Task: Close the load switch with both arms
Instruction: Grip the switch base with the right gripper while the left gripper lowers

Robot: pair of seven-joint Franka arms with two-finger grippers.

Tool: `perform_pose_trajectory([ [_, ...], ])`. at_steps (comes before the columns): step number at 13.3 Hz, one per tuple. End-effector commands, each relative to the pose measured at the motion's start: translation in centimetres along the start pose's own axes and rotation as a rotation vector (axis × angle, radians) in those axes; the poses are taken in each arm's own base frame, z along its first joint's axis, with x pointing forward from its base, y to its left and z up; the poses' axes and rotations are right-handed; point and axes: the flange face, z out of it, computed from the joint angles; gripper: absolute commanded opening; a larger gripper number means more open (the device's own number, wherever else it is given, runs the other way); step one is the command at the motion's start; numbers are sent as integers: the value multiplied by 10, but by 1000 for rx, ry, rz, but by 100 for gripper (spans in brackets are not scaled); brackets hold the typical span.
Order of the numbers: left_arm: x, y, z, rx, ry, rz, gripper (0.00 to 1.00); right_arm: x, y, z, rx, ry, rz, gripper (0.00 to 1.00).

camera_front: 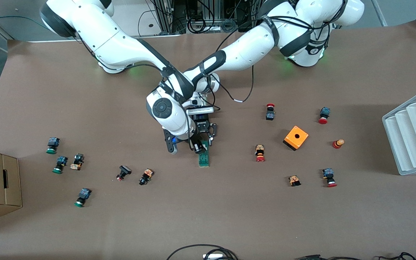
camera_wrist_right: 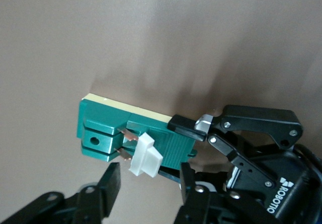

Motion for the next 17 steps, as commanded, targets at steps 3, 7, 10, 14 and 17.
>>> perform_pose_trajectory([
  [3, -6, 4, 2, 7, -5, -1, 62, 0, 3, 10, 29, 3, -3, 50],
  [7, -6, 4, 2, 7, -4, 0, 62, 0, 3, 13, 35, 6, -13, 46],
  [10, -6, 4, 2, 7, -4, 0, 62, 0, 4, 14, 34, 7, -13, 41],
  [14, -5, 4, 2, 7, -4, 0, 62, 0, 3, 13, 35, 7, -18, 37],
  [17, -5, 4, 2, 7, -4, 0, 62, 0, 2, 11, 38, 6, -18, 30],
])
